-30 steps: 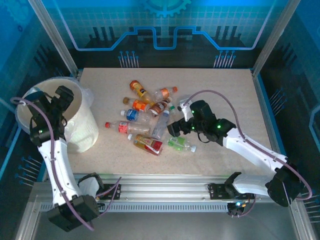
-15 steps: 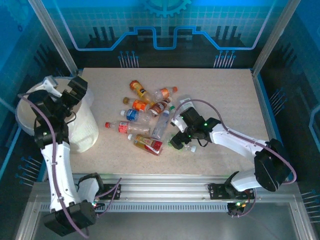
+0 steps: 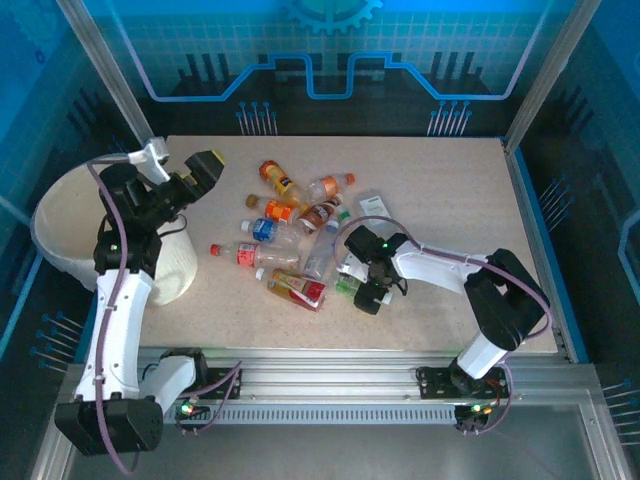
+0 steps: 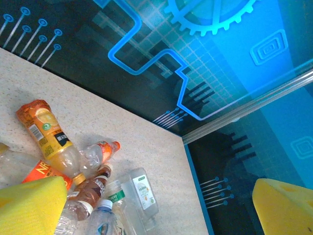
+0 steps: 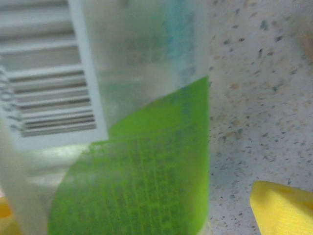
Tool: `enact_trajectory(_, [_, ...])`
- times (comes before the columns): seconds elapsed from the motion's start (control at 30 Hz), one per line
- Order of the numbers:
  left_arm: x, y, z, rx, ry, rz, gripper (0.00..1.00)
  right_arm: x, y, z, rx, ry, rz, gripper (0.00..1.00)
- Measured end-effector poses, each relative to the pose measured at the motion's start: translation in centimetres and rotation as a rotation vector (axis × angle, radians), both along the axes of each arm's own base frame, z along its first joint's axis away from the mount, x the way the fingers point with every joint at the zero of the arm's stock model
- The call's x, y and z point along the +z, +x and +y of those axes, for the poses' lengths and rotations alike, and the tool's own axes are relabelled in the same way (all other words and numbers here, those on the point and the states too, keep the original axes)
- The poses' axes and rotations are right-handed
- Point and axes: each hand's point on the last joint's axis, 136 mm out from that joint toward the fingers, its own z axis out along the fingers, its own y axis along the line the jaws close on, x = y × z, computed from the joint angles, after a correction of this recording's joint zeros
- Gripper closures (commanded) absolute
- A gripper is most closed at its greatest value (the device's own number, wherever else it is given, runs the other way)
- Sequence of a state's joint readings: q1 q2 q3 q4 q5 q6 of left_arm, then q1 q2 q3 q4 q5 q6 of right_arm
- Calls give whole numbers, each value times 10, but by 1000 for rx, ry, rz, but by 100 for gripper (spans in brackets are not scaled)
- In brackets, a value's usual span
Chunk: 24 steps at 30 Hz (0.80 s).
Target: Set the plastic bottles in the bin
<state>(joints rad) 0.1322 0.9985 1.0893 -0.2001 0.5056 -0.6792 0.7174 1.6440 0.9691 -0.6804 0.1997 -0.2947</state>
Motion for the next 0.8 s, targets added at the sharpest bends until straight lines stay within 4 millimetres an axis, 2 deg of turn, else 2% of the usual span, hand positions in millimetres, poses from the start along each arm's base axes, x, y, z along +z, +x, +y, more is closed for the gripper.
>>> enact_trajectory(0.33, [-10, 4, -23, -64, 0, 30, 1, -6, -4, 8, 40, 29, 31, 24])
enact_trajectory(0.63, [-40, 12, -36, -104, 16, 131, 1, -11, -9, 9, 45, 47, 47, 40])
enact_trajectory(0.8, [-47, 12, -47, -130, 52, 151, 1, -11, -8, 9, 32, 50, 41, 48])
